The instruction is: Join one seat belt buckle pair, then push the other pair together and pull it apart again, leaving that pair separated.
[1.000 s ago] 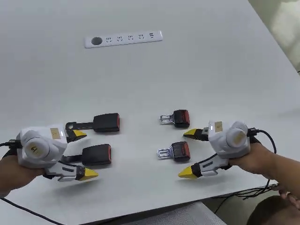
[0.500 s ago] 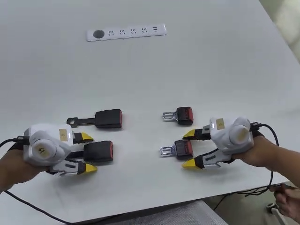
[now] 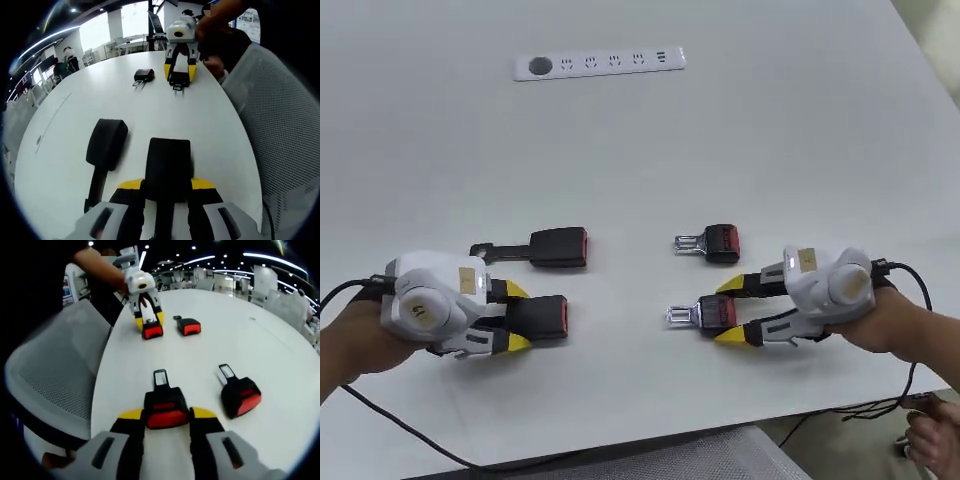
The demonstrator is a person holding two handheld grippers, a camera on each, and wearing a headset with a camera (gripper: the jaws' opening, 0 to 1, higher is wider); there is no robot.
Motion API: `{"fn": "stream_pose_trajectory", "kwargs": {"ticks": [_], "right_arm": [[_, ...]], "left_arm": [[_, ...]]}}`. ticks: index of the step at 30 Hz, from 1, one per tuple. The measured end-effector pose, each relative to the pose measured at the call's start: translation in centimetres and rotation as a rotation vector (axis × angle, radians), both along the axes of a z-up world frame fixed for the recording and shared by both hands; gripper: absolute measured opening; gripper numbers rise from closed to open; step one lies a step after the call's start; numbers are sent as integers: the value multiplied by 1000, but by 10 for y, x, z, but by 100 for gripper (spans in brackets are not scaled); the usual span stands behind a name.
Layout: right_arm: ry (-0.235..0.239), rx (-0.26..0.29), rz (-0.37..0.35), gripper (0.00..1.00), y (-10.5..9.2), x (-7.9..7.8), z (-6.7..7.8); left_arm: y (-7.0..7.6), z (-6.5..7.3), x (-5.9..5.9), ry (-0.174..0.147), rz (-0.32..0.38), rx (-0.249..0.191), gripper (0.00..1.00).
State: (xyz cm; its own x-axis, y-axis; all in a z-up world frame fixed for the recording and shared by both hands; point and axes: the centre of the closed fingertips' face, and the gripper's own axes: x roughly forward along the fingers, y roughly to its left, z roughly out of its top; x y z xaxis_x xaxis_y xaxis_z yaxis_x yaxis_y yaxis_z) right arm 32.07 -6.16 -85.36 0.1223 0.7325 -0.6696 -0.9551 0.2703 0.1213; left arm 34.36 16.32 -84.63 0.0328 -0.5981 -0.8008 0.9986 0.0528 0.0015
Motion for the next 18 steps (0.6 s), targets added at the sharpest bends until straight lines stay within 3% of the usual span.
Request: {"fn": "stream_pose_trajectory", "kwargs": {"ticks": [8, 18], "right_arm": [[8, 37, -15, 35, 3, 2, 0], [5, 83, -11, 35, 25, 3, 0]], "left_arm": [[-2, 0, 0, 3, -10, 5, 34], [-2, -2, 1, 12, -23, 25, 34]]}}
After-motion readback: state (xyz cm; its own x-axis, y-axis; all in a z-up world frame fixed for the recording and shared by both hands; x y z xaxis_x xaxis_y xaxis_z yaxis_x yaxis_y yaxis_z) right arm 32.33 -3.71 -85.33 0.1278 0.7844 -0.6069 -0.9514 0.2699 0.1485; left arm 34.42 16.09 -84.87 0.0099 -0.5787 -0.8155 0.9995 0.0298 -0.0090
